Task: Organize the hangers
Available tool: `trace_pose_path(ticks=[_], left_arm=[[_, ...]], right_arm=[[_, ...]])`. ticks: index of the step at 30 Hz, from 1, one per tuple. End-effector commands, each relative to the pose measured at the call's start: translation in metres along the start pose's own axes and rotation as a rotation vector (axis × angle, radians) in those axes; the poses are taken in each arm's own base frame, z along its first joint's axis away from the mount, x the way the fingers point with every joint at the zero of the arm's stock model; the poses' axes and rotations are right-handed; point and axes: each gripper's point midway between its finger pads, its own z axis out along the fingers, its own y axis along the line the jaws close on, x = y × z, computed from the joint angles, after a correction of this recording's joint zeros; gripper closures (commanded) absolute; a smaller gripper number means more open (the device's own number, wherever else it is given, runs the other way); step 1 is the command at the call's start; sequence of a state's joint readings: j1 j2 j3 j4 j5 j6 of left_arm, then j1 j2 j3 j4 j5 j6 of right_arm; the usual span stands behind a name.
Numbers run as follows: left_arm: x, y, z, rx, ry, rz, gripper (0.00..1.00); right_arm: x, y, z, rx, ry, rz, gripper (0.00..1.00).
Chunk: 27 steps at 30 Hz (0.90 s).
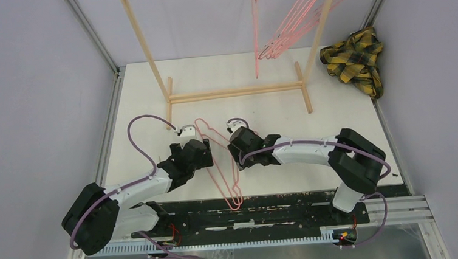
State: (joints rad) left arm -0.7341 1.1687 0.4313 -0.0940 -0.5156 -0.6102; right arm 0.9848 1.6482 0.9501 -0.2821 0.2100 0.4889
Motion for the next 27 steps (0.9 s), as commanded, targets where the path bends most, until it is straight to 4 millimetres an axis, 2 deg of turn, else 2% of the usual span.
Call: trace_pose_path(ticks=[1, 7, 13, 18, 24, 27], left_arm=[[-0.024, -0.013, -0.004, 0.042, -0.066, -0.090, 0.01], [-0.020, -0.012, -0.003, 0.045, -0.062, -0.085, 0.01], [-0.018, -0.014, -0.003, 0.061, -0.063, -0.095, 0.01], [-0.019, -0.013, -0.005, 0.069, -0.069, -0.099, 0.01], [-0.019, -0.009, -0.009, 0.069, -0.083, -0.100, 0.01], [-0.019, -0.008, -0.010, 0.067, -0.088, -0.099, 0.01]], right_arm=[[-0.026, 0.024, 0.007, -0.042, -0.068, 0.081, 0.40], [-0.020, 0.034, 0.015, -0.033, -0.048, 0.088, 0.41], [-0.010, 0.025, 0.025, 0.053, -0.019, 0.077, 0.43], [-0.004, 0.015, 0.031, 0.128, -0.018, 0.080, 0.50], [0.000, 0.005, 0.038, 0.185, -0.014, 0.077, 0.64], [0.002, -0.001, 0.039, 0.218, -0.015, 0.066, 0.81]])
